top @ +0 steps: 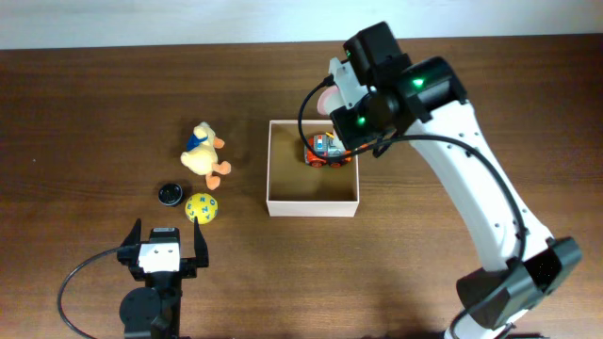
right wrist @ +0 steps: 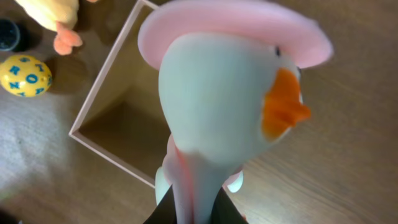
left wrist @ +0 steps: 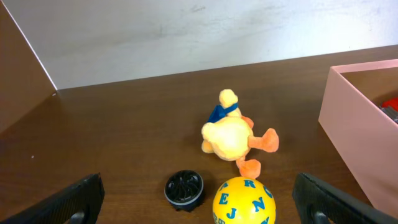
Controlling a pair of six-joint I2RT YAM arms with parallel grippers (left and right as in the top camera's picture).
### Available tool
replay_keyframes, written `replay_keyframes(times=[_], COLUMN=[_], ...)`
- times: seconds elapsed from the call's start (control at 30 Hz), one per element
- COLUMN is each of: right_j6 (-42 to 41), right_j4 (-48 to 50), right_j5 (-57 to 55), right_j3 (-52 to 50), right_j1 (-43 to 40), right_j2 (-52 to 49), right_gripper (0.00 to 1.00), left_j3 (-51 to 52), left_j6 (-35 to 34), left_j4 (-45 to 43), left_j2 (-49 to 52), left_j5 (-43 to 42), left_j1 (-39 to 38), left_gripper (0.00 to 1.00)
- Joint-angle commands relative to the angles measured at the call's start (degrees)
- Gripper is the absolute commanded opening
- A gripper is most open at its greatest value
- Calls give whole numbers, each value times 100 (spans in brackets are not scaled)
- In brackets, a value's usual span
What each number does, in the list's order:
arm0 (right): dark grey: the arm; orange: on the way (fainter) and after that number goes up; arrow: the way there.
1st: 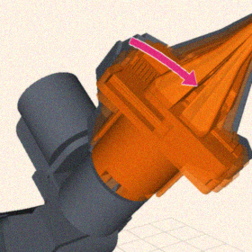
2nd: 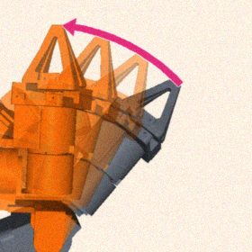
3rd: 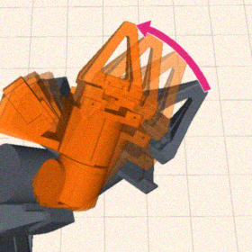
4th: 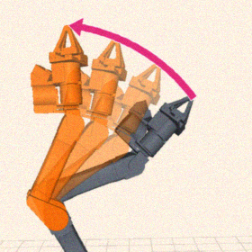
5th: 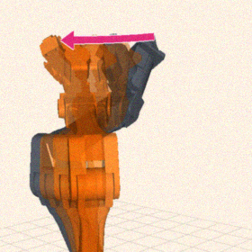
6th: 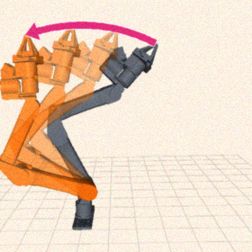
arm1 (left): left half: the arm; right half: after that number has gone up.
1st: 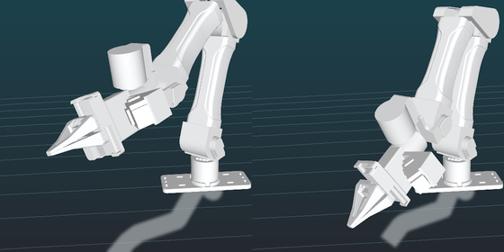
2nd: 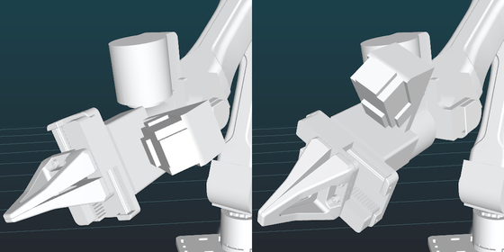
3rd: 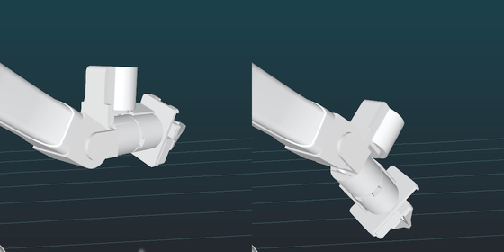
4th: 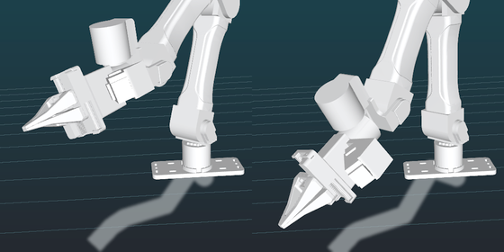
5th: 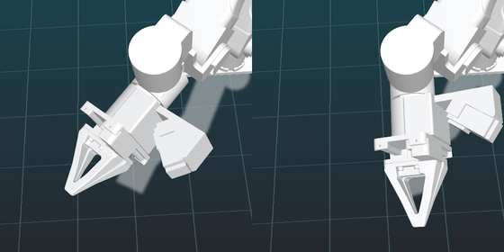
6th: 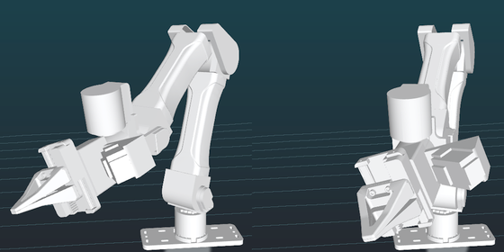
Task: Pack container
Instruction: 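Lift the duck and carry it left into the box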
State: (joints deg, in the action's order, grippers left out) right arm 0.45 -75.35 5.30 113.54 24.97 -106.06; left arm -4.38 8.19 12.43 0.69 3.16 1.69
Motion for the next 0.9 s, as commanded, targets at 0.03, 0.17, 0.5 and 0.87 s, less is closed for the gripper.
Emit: replay_keyframes(times=[0.03,0.17,0.5,0.87], right_j6=[-238,-313,-439,-588], right_j4=[181,339,831,1333], right_j5=[76,380,610,610], right_j3=[-365,-697,-1296,-2048], right_j1=[55,68,68,68], right_j2=[-273,-402,-407,-407], right_gripper=[11,11,11,11], left_j3=[61,61,61,61], left_j6=[111,114,111,111], left_j4=[-24,-24,-24,-24], left_j2=[-39,-39,-39,-39], left_j5=[-66,-66,-66,-63], left_j1=[35,35,35,35], left_gripper=[99,99,99,99])
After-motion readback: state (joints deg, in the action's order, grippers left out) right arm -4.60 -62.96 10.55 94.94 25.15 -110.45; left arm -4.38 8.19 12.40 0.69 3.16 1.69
